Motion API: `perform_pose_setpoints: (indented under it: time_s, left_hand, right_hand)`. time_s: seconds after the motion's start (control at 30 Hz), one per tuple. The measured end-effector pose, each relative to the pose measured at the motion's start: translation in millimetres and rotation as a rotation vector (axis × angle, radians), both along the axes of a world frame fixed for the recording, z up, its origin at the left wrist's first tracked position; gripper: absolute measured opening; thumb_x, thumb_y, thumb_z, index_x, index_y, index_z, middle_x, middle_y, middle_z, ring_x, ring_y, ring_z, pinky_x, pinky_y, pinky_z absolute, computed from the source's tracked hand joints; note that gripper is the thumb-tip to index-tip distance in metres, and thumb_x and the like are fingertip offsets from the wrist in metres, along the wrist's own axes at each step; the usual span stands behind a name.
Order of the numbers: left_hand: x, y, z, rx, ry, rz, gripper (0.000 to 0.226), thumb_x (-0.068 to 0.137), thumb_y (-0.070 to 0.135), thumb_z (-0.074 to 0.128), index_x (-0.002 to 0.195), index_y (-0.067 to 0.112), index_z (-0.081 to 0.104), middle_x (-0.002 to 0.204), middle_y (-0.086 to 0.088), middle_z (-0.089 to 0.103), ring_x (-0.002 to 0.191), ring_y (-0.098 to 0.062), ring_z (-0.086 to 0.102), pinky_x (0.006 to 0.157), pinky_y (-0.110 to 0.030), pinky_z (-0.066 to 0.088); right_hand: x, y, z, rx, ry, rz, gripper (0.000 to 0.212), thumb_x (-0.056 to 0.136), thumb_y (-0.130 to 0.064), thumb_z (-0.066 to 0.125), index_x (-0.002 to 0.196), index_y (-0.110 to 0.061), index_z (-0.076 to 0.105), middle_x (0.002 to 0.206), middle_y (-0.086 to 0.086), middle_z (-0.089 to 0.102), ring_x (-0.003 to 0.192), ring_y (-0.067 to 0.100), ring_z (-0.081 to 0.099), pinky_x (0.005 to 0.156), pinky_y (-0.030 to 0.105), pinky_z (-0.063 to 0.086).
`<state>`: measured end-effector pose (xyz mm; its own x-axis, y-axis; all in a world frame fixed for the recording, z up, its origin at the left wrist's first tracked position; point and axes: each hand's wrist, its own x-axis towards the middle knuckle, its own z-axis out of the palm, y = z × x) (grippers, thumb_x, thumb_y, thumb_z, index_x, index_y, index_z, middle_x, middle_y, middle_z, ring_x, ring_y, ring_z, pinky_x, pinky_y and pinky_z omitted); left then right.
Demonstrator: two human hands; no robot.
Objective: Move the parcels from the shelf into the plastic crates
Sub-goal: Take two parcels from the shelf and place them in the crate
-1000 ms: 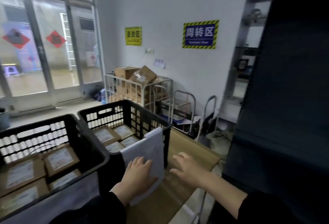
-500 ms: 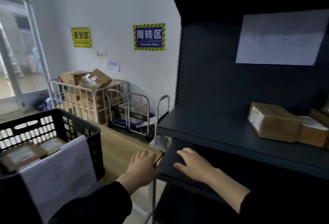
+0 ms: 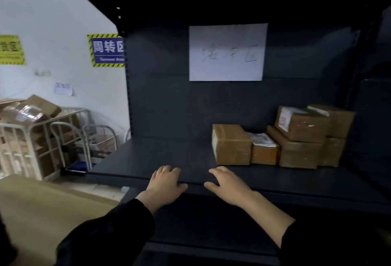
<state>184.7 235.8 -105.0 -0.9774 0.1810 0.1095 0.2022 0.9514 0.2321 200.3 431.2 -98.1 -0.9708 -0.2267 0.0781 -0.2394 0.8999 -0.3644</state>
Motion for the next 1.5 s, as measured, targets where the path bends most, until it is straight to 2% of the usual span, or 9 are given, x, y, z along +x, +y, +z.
perform_pose_setpoints:
  time_s: [0.37,0.73,0.8,0.9,0.93,1.07,1.17,1.27,1.5]
  left_hand:
    - [-65,94,8,0.057,0.001,-0.162,0.058,0.091,0.046,0.046,0.139,0.015,0.036,0.145,-0.009,0.036,0.137,-0.025,0.028,0.112,-0.036,0.025]
    - [-139,98,7,0.121,-0.032,-0.209,0.065,0.091,0.049,0.047,0.141,0.009,0.031,0.147,-0.009,0.034,0.138,-0.024,0.028,0.112,-0.034,0.025]
    - [-152,98,6,0.192,-0.090,-0.218,0.061,0.093,0.050,0.041,0.138,0.009,0.036,0.144,-0.008,0.038,0.136,-0.024,0.031,0.108,-0.031,0.028]
    - [-167,101,1,0.427,-0.173,-0.246,0.044,0.097,0.047,0.029,0.120,0.017,0.052,0.126,-0.005,0.055,0.126,-0.021,0.045,0.093,-0.025,0.035]
    - [-169,102,0,0.503,-0.198,-0.244,0.045,0.098,0.045,0.026,0.122,0.018,0.052,0.128,-0.003,0.055,0.125,-0.019,0.046,0.092,-0.022,0.033]
    - [-175,104,-4,0.714,-0.275,-0.196,0.053,0.099,0.046,0.023,0.136,0.016,0.045,0.140,-0.001,0.048,0.124,-0.009,0.042,0.092,-0.016,0.025]
    - [-182,103,-8,0.850,-0.338,-0.140,0.057,0.096,0.053,0.019,0.132,0.022,0.051,0.139,0.002,0.049,0.132,-0.015,0.040,0.101,-0.022,0.025]
    - [-189,105,-11,0.859,-0.318,-0.061,0.055,0.099,0.048,0.020,0.135,0.018,0.049,0.141,-0.003,0.048,0.134,-0.019,0.039,0.112,-0.033,0.026]
    - [-184,121,-13,0.846,-0.340,-0.013,0.050,0.101,0.039,0.016,0.130,0.016,0.051,0.136,-0.006,0.052,0.128,-0.020,0.045,0.104,-0.027,0.030]
  right_hand:
    - [-5,115,12,-0.030,0.025,-0.259,0.059,0.094,-0.048,0.044,0.144,-0.019,0.030,0.150,0.000,0.030,0.137,0.017,0.030,0.109,0.033,0.031]
    - [-84,114,30,-0.068,0.122,-0.320,0.059,0.093,-0.046,0.046,0.143,-0.017,0.033,0.149,0.004,0.033,0.136,0.018,0.032,0.108,0.030,0.030]
    - [-98,110,29,-0.080,0.138,-0.335,0.059,0.094,-0.046,0.045,0.144,-0.019,0.031,0.149,0.003,0.032,0.136,0.017,0.031,0.108,0.030,0.030]
    - [-114,108,28,-0.092,0.146,-0.340,0.060,0.094,-0.045,0.046,0.145,-0.021,0.028,0.150,0.002,0.029,0.137,0.017,0.029,0.109,0.030,0.029]
    - [-118,108,28,-0.089,0.147,-0.334,0.061,0.093,-0.046,0.047,0.145,-0.022,0.026,0.150,0.002,0.028,0.137,0.018,0.029,0.110,0.031,0.029]
    - [-134,106,29,0.002,0.143,-0.302,0.075,0.086,-0.057,0.050,0.147,-0.027,0.020,0.155,0.001,0.020,0.141,0.021,0.022,0.113,0.035,0.026]
    - [-146,106,30,0.052,0.120,-0.272,0.081,0.081,-0.063,0.052,0.147,-0.030,0.018,0.156,0.001,0.017,0.141,0.023,0.020,0.114,0.040,0.026]
    - [-154,106,29,0.081,0.066,-0.261,0.084,0.079,-0.066,0.052,0.147,-0.032,0.016,0.157,0.002,0.014,0.141,0.026,0.021,0.112,0.044,0.027]
    - [-156,97,18,-0.047,0.106,-0.236,0.080,0.083,-0.055,0.057,0.147,-0.028,0.019,0.158,0.005,0.007,0.142,0.024,0.020,0.112,0.037,0.026]
